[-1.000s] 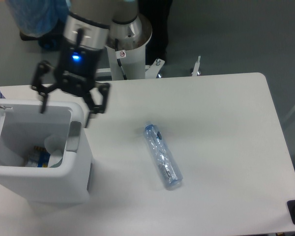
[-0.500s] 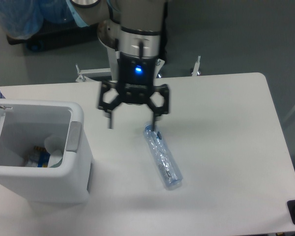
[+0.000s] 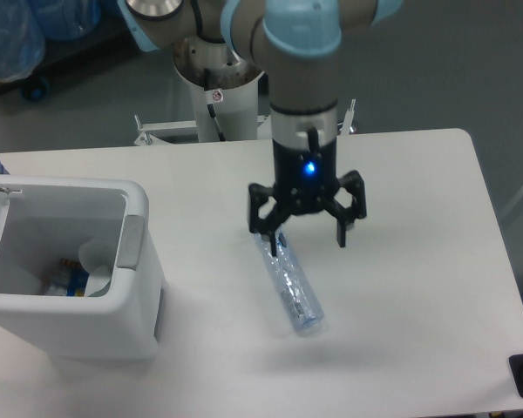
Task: Place the trash in the trash can
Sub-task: 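Move the open gripper over the clear plastic bottle, then lower the gripper around the bottle's end and close on it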
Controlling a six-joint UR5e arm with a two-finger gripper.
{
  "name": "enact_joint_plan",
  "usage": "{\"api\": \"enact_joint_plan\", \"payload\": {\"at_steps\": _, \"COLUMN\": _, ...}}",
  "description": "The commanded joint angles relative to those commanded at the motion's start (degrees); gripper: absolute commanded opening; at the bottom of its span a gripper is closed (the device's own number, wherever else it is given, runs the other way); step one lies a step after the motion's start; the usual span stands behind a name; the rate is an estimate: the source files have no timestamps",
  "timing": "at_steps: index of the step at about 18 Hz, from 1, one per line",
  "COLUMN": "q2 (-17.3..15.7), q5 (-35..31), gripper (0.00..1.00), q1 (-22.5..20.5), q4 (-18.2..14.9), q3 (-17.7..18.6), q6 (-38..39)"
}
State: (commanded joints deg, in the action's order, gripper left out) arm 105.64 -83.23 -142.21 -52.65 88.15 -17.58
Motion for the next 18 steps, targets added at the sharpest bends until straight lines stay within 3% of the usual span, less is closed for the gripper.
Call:
{"api": "enact_joint_plan", "payload": {"at_steps": 13, "q2": 8.79, "q5": -2.55, "gripper": 1.0, "q1": -0.44, "q4": 0.09, "q3": 1.4, "q6": 0.26}}
{"api": "enact_joint_plan", "payload": {"at_steps": 18, "q2": 12.83, "q5": -7.11, "gripper": 1.0, "q1": 1.23, "q4": 0.0, "q3": 1.58, "q6": 0.88}}
